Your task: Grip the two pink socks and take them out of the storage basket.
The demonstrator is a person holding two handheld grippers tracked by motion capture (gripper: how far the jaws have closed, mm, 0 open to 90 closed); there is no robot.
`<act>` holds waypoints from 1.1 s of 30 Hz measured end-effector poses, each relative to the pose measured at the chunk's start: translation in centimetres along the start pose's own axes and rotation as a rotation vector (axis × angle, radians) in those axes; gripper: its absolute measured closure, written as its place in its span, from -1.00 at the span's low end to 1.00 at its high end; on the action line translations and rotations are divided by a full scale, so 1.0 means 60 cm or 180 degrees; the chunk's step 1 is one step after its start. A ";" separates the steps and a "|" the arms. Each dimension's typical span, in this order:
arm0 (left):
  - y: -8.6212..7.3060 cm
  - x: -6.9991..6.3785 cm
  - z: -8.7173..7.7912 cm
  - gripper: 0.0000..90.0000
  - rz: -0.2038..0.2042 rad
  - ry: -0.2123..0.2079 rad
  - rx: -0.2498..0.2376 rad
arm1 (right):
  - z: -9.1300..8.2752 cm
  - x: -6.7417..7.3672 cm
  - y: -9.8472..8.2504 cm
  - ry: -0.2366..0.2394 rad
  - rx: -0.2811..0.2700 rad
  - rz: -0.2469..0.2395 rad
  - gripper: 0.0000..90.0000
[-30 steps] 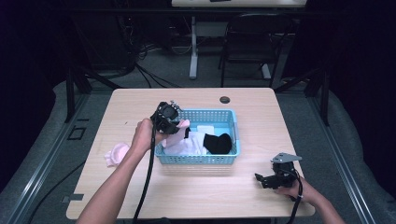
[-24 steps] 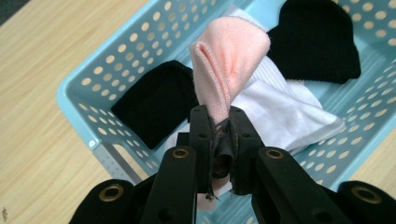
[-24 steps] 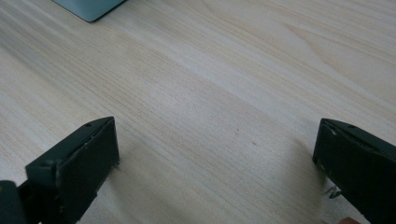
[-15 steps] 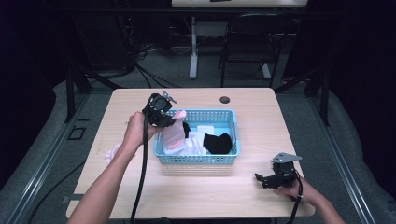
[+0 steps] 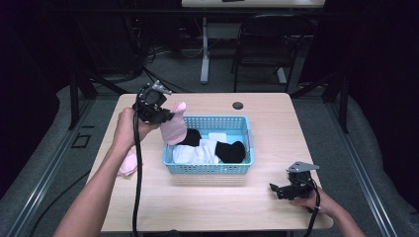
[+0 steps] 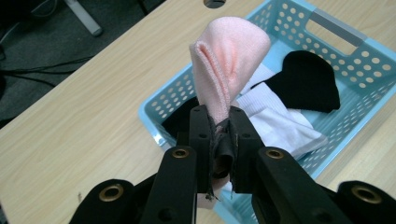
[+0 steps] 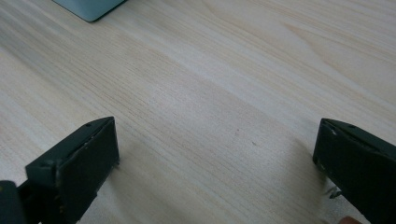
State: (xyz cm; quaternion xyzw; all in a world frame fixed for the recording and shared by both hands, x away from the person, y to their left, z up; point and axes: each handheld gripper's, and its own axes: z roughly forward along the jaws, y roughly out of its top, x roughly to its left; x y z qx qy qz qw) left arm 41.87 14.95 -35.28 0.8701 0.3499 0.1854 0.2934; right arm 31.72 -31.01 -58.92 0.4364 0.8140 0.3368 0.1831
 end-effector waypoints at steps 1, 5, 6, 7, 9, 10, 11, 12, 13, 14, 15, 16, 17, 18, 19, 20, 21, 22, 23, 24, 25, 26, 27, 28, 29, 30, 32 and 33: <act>-0.002 0.003 -0.006 0.83 -0.0010 0.0014 -0.0009 | 0.000 0.000 0.000 0.0004 -0.0002 0.0002 -1.00; -0.015 0.018 -0.025 0.83 -0.0070 0.0072 -0.0062 | 0.000 0.000 0.000 0.0006 -0.0003 0.0003 -1.00; -0.019 0.021 -0.030 0.83 -0.0088 0.0092 -0.0070 | 0.000 0.000 0.000 -0.0002 0.0002 -0.0002 -1.00; -0.019 0.021 -0.030 0.83 -0.0088 0.0092 -0.0070 | 0.000 0.000 0.000 -0.0002 0.0002 -0.0002 -1.00; -0.033 0.034 -0.044 0.83 -0.0159 0.0155 -0.0078 | 0.000 0.000 0.000 -0.0002 0.0002 -0.0002 -1.00; -0.038 0.039 -0.049 0.83 -0.0178 0.0180 -0.0086 | 0.000 0.000 0.000 -0.0002 0.0002 -0.0001 -1.00; -0.043 0.042 -0.052 0.83 -0.0199 0.0191 -0.0098 | 0.000 0.000 0.000 0.0005 -0.0001 0.0001 -1.00; -0.049 0.047 -0.057 0.83 -0.0220 0.0207 -0.0093 | 0.000 0.000 0.000 0.0007 -0.0004 0.0003 -1.00; -0.057 0.053 -0.063 0.83 -0.0247 0.0236 -0.0097 | 0.000 0.000 0.000 -0.0003 0.0002 -0.0002 -1.00; -0.064 0.059 -0.068 0.83 -0.0271 0.0237 -0.0108 | 0.000 0.000 0.000 0.0006 -0.0004 0.0002 -1.00; -0.064 0.059 -0.068 0.83 -0.0271 0.0237 -0.0108 | 0.000 0.000 0.000 0.0006 -0.0004 0.0002 -1.00; -0.072 0.064 -0.071 0.83 -0.0317 0.0214 -0.0121 | 0.000 0.000 0.000 0.0000 -0.0001 -0.0001 -1.00; -0.087 0.074 -0.075 0.83 -0.0378 0.0227 -0.0106 | 0.000 0.000 0.000 0.0004 -0.0002 0.0001 -1.00; -0.094 0.078 -0.077 0.83 -0.0398 0.0236 -0.0101 | 0.000 0.000 0.000 -0.0004 0.0000 -0.0003 -1.00; -0.094 0.078 -0.077 0.83 -0.0398 0.0236 -0.0101 | 0.000 0.000 0.000 -0.0004 0.0000 -0.0003 -1.00; -0.103 0.083 -0.079 0.83 -0.0427 0.0258 -0.0095 | 0.000 0.000 0.000 -0.0003 -0.0001 -0.0003 -1.00; -0.109 0.086 -0.080 0.83 -0.0450 0.0273 -0.0085 | 0.000 0.000 0.000 0.0004 -0.0003 0.0000 -1.00; -0.123 0.092 -0.081 0.83 -0.0499 0.0279 -0.0074 | 0.000 0.000 0.000 -0.0004 0.0001 -0.0004 -1.00; -0.123 0.092 -0.081 0.83 -0.0499 0.0279 -0.0074 | 0.000 0.000 0.000 -0.0004 0.0001 -0.0004 -1.00; -0.136 0.098 -0.079 0.83 -0.0527 0.0272 -0.0047 | 0.000 0.000 0.000 -0.0001 0.0000 -0.0002 -1.00; -0.143 0.100 -0.077 0.83 -0.0538 0.0279 -0.0029 | 0.000 0.000 0.000 0.0003 -0.0003 -0.0001 -1.00; -0.143 0.100 -0.077 0.83 -0.0538 0.0279 -0.0029 | 0.000 0.000 0.000 -0.0004 0.0001 -0.0004 -1.00; -0.158 0.105 -0.072 0.83 -0.0577 0.0277 0.0008 | 0.000 0.000 0.000 -0.0002 -0.0001 -0.0001 -1.00; -0.165 0.107 -0.069 0.83 -0.0592 0.0281 0.0020 | 0.000 0.000 0.000 -0.0004 0.0001 -0.0002 -1.00; -0.171 0.109 -0.067 0.83 -0.0613 0.0281 0.0035 | 0.000 0.000 0.000 -0.0001 -0.0001 -0.0001 -1.00; -0.180 0.111 -0.063 0.83 -0.0637 0.0275 0.0048 | 0.000 0.000 0.000 -0.0002 -0.0001 -0.0001 -1.00; -0.188 0.112 -0.059 0.83 -0.0661 0.0274 0.0063 | 0.000 0.000 0.000 -0.0004 0.0000 -0.0002 -1.00; -0.196 0.113 -0.054 0.83 -0.0682 0.0253 0.0085 | 0.000 0.000 0.000 -0.0004 0.0000 -0.0002 -1.00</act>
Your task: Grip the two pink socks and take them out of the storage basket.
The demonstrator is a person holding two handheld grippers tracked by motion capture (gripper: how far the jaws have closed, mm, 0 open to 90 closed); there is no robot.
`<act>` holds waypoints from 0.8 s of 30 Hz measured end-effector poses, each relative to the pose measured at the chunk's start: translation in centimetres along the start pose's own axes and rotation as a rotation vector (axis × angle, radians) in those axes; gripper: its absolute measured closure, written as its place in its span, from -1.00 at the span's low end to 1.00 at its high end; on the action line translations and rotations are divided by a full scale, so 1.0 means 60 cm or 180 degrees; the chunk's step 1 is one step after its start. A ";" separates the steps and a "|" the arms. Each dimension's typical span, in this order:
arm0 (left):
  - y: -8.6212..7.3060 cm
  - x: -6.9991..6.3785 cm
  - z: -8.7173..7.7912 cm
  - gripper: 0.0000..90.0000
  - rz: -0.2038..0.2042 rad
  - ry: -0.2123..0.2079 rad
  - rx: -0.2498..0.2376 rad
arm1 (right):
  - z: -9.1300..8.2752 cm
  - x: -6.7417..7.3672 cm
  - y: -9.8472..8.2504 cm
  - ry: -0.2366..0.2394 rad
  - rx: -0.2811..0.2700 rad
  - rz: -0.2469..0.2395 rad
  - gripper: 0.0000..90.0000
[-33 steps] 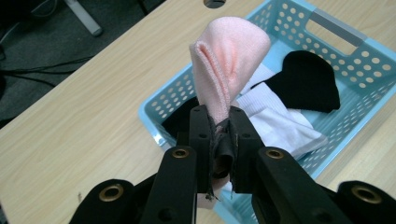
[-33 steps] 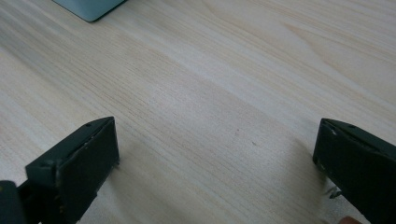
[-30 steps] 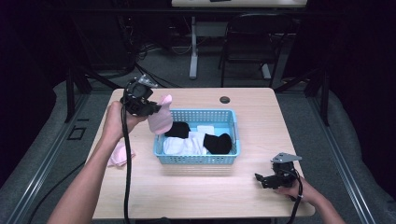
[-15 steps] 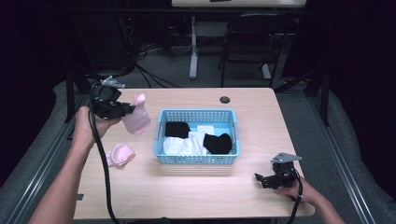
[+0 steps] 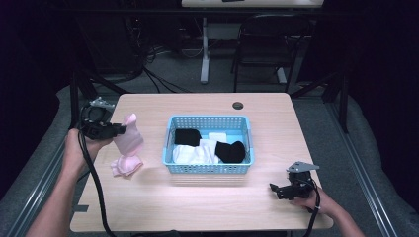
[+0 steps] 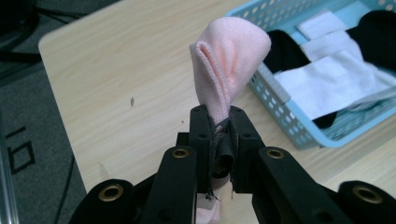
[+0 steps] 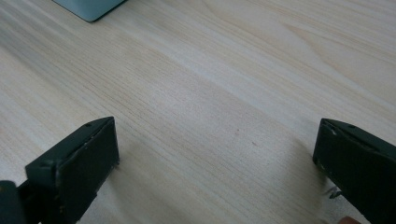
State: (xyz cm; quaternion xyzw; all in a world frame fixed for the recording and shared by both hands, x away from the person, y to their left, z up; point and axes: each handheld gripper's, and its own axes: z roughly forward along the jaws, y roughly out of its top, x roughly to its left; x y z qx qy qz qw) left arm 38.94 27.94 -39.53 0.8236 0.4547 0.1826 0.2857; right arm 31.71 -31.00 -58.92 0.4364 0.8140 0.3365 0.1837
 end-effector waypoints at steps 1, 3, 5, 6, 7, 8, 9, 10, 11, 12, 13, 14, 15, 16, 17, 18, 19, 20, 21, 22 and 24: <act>-0.013 0.004 0.009 0.83 -0.0043 -0.0004 0.0032 | 0.000 0.000 0.000 -0.0001 0.0001 -0.0001 -1.00; -0.028 0.007 0.023 0.83 -0.0098 -0.0009 0.0080 | 0.000 0.000 0.000 -0.0001 0.0001 0.0000 -1.00; -0.034 0.009 0.029 0.83 -0.0111 -0.0011 0.0096 | 0.000 0.000 0.000 0.0000 0.0000 0.0000 -1.00; -0.039 0.010 0.034 0.83 -0.0134 -0.0007 0.0115 | 0.000 0.000 0.000 -0.0002 0.0000 -0.0001 -1.00; -0.048 0.012 0.046 0.83 -0.0144 0.0011 0.0170 | 0.000 0.000 0.000 0.0000 0.0000 0.0000 -1.00; -0.051 0.012 0.051 0.83 -0.0163 0.0013 0.0184 | 0.000 0.000 0.000 0.0000 0.0001 0.0000 -1.00; -0.056 0.014 0.059 0.83 -0.0180 0.0013 0.0206 | 0.000 0.000 0.000 0.0005 -0.0004 0.0003 -1.00; -0.056 0.014 0.059 0.82 -0.0180 0.0013 0.0206 | 0.000 0.000 0.000 0.0005 -0.0004 0.0003 -1.00; -0.061 0.016 0.069 0.82 -0.0232 -0.0022 0.0223 | 0.000 0.000 0.000 -0.0001 0.0000 0.0000 -1.00; -0.065 0.017 0.074 0.82 -0.0271 -0.0050 0.0225 | 0.000 0.000 0.000 -0.0001 0.0001 0.0000 -1.00; -0.068 0.017 0.082 0.82 -0.0309 -0.0076 0.0240 | 0.000 0.000 0.000 -0.0001 0.0001 0.0000 -1.00; -0.072 0.018 0.091 0.81 -0.0316 -0.0080 0.0283 | 0.000 0.000 0.000 -0.0001 0.0000 0.0000 -1.00; -0.075 0.018 0.098 0.81 -0.0338 -0.0075 0.0306 | 0.000 0.000 0.000 -0.0001 0.0000 0.0000 -1.00; -0.079 0.019 0.105 0.81 -0.0366 -0.0081 0.0310 | 0.000 0.000 0.000 0.0000 -0.0001 0.0000 -1.00; -0.082 0.020 0.112 0.81 -0.0393 -0.0075 0.0324 | 0.000 0.000 0.000 -0.0002 0.0000 0.0000 -1.00; -0.085 0.022 0.120 0.81 -0.0404 -0.0043 0.0353 | 0.000 0.000 0.000 0.0000 -0.0002 0.0001 -1.00; -0.089 0.023 0.130 0.78 -0.0413 0.0029 0.0394 | 0.000 0.000 0.000 -0.0001 0.0001 0.0000 -1.00; -0.089 0.023 0.130 0.75 -0.0413 0.0029 0.0394 | 0.000 0.000 0.000 -0.0001 0.0001 0.0000 -1.00; -0.092 0.025 0.136 0.63 -0.0441 0.0082 0.0425 | 0.000 0.000 0.000 -0.0001 0.0001 0.0000 -1.00; -0.097 0.030 0.139 0.52 -0.0567 0.0161 0.0446 | 0.000 0.000 0.000 -0.0002 -0.0001 -0.0001 -1.00; -0.099 0.032 0.137 0.08 -0.0653 0.0213 0.0420 | 0.000 0.000 0.000 0.0000 0.0000 0.0000 -1.00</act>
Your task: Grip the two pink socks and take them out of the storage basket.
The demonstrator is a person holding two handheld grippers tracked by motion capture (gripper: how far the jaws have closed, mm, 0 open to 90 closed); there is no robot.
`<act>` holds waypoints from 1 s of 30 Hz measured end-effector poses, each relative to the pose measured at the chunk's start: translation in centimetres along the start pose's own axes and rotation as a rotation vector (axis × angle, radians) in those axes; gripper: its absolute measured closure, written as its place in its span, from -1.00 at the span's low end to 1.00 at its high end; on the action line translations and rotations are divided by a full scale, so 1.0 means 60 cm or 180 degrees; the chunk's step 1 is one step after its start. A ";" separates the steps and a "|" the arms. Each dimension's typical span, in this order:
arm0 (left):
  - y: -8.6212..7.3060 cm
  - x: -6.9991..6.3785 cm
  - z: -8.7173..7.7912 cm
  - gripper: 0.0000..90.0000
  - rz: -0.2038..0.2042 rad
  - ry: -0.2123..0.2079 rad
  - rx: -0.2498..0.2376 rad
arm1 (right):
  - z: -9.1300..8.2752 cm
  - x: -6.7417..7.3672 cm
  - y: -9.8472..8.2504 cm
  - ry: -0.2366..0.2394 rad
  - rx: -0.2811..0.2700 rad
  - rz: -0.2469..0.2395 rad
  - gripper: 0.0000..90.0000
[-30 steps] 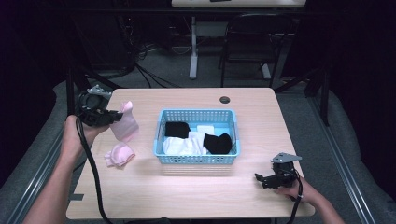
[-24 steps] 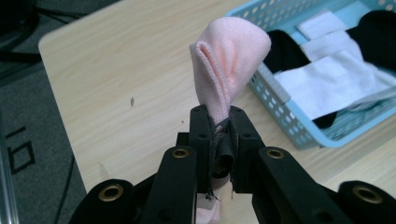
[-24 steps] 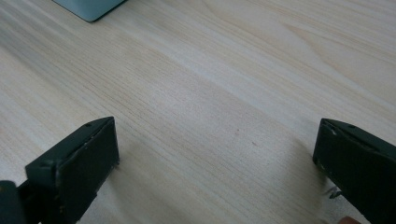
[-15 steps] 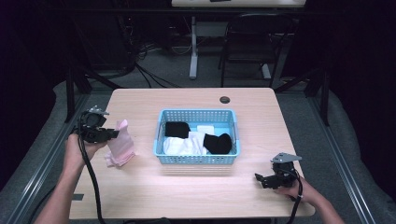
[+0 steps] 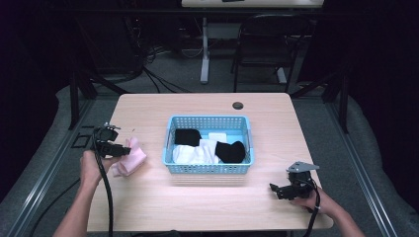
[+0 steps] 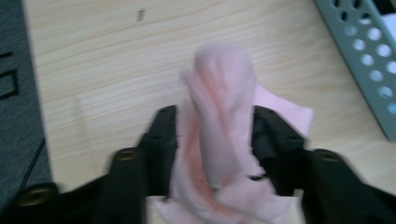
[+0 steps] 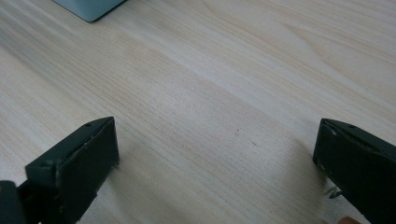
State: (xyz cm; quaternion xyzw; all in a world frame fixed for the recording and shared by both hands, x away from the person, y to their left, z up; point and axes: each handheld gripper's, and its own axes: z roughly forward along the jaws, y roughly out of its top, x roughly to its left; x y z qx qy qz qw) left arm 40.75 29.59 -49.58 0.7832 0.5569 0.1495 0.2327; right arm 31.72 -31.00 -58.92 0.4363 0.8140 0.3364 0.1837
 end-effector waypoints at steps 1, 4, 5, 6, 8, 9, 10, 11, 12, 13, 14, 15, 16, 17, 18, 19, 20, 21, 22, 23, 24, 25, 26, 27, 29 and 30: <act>-0.005 0.005 -0.008 -0.08 -0.0070 0.0090 -0.0025 | 0.000 0.000 0.000 0.0000 0.0002 0.0000 -1.00; -0.017 0.008 -0.023 -0.40 -0.0095 0.0177 -0.0052 | 0.000 0.000 0.000 0.0000 0.0000 0.0000 -1.00; -0.017 0.008 -0.023 -0.49 -0.0095 0.0177 -0.0052 | 0.000 0.000 0.000 0.0000 0.0000 0.0000 -1.00; -0.032 0.009 -0.034 -0.59 -0.0103 0.0194 -0.0056 | 0.000 0.000 0.000 -0.0001 -0.0001 -0.0001 -1.00; -0.040 0.008 -0.038 -0.66 -0.0095 0.0223 -0.0058 | 0.000 0.000 0.000 -0.0002 0.0000 -0.0001 -1.00; -0.058 0.007 -0.042 -0.68 -0.0077 0.0234 -0.0043 | 0.000 0.000 0.000 -0.0007 0.0004 -0.0003 -1.00; -0.058 0.007 -0.042 -0.73 -0.0077 0.0234 -0.0043 | 0.000 0.000 0.000 -0.0007 0.0004 -0.0003 -1.00; -0.078 0.006 -0.043 -0.82 -0.0104 0.0236 -0.0012 | 0.000 0.000 0.000 -0.0007 0.0005 -0.0002 -1.00; -0.089 0.007 -0.043 -0.86 -0.0130 0.0226 -0.0006 | 0.000 0.000 0.000 0.0002 0.0001 0.0003 -1.00; -0.097 0.007 -0.042 -0.90 -0.0140 0.0223 -0.0008 | 0.000 0.000 0.000 -0.0007 0.0004 0.0000 -1.00; -0.110 0.007 -0.040 -0.93 -0.0149 0.0237 0.0006 | 0.000 0.000 0.000 -0.0007 0.0005 -0.0002 -1.00; -0.119 0.006 -0.038 -0.97 -0.0173 0.0242 0.0015 | 0.000 0.000 0.000 -0.0005 0.0002 0.0000 -1.00; -0.119 0.006 -0.038 -0.99 -0.0173 0.0242 0.0015 | 0.000 0.000 0.000 -0.0005 0.0002 0.0000 -1.00; -0.136 0.007 -0.035 -1.00 -0.0220 0.0224 -0.0005 | 0.000 0.000 0.000 0.0002 -0.0001 0.0003 -1.00; -0.136 0.007 -0.035 -1.00 -0.0220 0.0224 -0.0005 | 0.000 0.000 0.000 0.0002 -0.0001 0.0003 -1.00; -0.150 0.007 -0.032 -1.00 -0.0253 0.0243 -0.0043 | 0.000 0.000 0.000 -0.0004 0.0004 0.0002 -1.00; -0.150 0.007 -0.032 -1.00 -0.0253 0.0243 -0.0043 | 0.000 0.000 0.000 -0.0007 0.0003 -0.0001 -1.00; -0.160 0.006 -0.027 -1.00 -0.0250 0.0275 -0.0055 | 0.000 0.000 0.000 0.0003 -0.0003 0.0003 -1.00; -0.160 0.006 -0.027 -1.00 -0.0250 0.0275 -0.0055 | 0.000 0.000 0.000 0.0003 -0.0003 0.0003 -1.00; -0.167 0.005 -0.025 -1.00 -0.0230 0.0279 -0.0064 | 0.000 0.000 0.000 -0.0004 0.0001 0.0001 -1.00; -0.171 0.003 -0.024 -1.00 -0.0221 0.0279 -0.0073 | 0.000 0.000 0.000 -0.0001 -0.0001 0.0003 -1.00; -0.171 0.003 -0.024 -1.00 -0.0221 0.0279 -0.0073 | 0.000 0.000 0.000 0.0002 -0.0003 0.0003 -1.00; -0.175 0.002 -0.022 -1.00 -0.0203 0.0285 -0.0073 | 0.000 0.000 0.000 0.0002 -0.0003 0.0003 -1.00; -0.181 0.001 -0.018 -1.00 -0.0194 0.0258 -0.0080 | 0.000 0.000 0.000 -0.0005 0.0001 0.0001 -1.00; -0.186 0.004 -0.013 -1.00 -0.0181 0.0250 -0.0058 | 0.000 0.000 0.000 0.0002 -0.0003 0.0004 -1.00; -0.188 0.006 -0.011 -1.00 -0.0192 0.0229 -0.0050 | 0.000 0.000 0.000 0.0002 -0.0002 0.0003 -1.00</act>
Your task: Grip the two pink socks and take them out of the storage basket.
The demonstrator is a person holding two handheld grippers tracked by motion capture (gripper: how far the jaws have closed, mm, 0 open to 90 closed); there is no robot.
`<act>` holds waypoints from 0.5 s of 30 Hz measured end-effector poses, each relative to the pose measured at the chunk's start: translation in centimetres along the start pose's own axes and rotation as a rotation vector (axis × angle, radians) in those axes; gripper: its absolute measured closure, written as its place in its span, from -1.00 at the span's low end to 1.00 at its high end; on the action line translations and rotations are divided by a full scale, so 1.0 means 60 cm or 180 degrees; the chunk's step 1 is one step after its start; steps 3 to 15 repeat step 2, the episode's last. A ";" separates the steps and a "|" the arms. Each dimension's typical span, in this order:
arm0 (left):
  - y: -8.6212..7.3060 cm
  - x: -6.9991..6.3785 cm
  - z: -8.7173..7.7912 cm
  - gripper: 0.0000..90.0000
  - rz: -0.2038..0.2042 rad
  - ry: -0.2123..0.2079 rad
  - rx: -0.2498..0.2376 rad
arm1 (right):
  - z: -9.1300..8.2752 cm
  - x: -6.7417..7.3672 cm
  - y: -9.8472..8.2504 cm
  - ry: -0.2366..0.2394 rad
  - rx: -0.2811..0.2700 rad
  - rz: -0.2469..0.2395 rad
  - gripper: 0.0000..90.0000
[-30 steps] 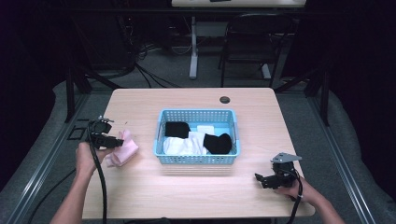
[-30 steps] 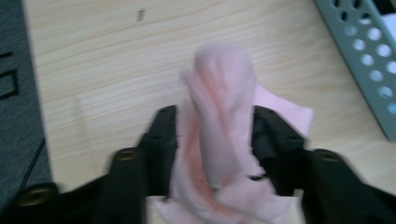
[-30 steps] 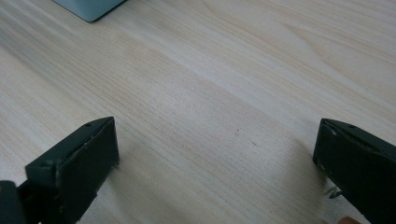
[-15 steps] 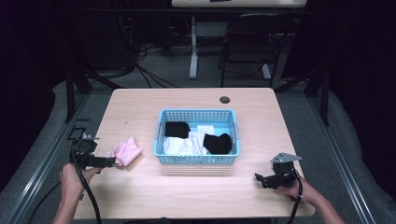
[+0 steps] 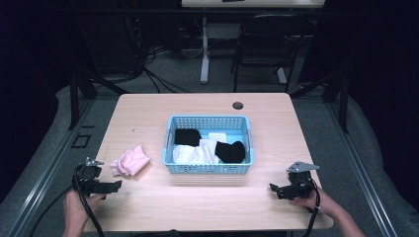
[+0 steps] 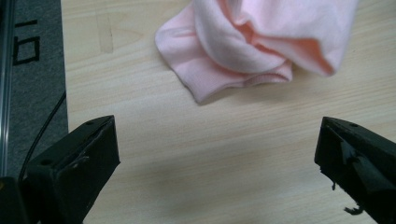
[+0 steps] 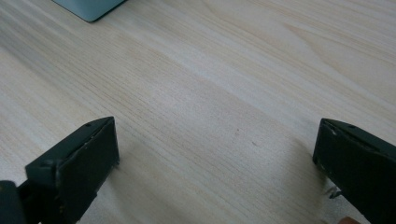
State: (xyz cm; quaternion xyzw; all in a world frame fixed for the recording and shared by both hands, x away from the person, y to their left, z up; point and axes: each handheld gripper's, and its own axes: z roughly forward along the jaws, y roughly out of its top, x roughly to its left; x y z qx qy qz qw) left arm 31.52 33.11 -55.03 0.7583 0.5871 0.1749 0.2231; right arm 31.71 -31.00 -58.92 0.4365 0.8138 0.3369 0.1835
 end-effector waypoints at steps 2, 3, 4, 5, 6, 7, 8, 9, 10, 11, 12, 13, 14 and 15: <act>-0.003 0.001 0.004 -1.00 -0.0009 -0.0018 -0.0002 | 0.000 0.000 0.000 0.0004 -0.0004 0.0003 -1.00; -0.003 0.001 0.004 -1.00 -0.0009 -0.0018 -0.0002 | 0.000 0.000 0.000 0.0004 -0.0004 0.0003 -1.00; -0.003 0.001 0.004 -1.00 -0.0009 -0.0018 -0.0002 | 0.000 0.000 0.000 0.0004 -0.0004 0.0003 -1.00; -0.003 0.001 0.004 -1.00 -0.0009 -0.0018 -0.0002 | 0.000 0.000 0.000 0.0004 -0.0004 0.0003 -1.00; -0.003 0.001 0.004 -1.00 -0.0009 -0.0018 -0.0002 | 0.000 0.000 0.000 0.0004 -0.0004 0.0003 -1.00; -0.003 0.001 0.004 -1.00 -0.0009 -0.0018 -0.0002 | 0.000 0.000 0.000 0.0004 -0.0004 0.0003 -1.00; -0.003 0.001 0.004 -1.00 -0.0009 -0.0018 -0.0002 | 0.000 0.000 0.000 0.0004 -0.0004 0.0003 -1.00; -0.003 0.001 0.004 -1.00 -0.0009 -0.0018 -0.0002 | 0.000 0.000 0.000 0.0004 -0.0004 0.0003 -1.00; -0.003 0.001 0.004 -1.00 -0.0009 -0.0018 -0.0002 | 0.000 0.000 0.000 0.0004 -0.0004 0.0003 -1.00; -0.003 0.001 0.004 -1.00 -0.0009 -0.0018 -0.0002 | 0.000 0.000 0.000 0.0004 -0.0004 0.0003 -1.00; -0.003 0.001 0.004 -1.00 -0.0009 -0.0018 -0.0002 | 0.000 0.000 0.000 0.0004 -0.0004 0.0003 -1.00; -0.003 0.001 0.004 -1.00 -0.0009 -0.0018 -0.0002 | 0.000 0.000 0.000 0.0004 -0.0004 0.0003 -1.00; -0.003 0.001 0.004 -1.00 -0.0009 -0.0018 -0.0002 | 0.000 0.000 0.000 0.0004 -0.0004 0.0003 -1.00; -0.003 0.001 0.004 -1.00 -0.0009 -0.0018 -0.0002 | 0.000 0.000 0.000 0.0004 -0.0004 0.0003 -1.00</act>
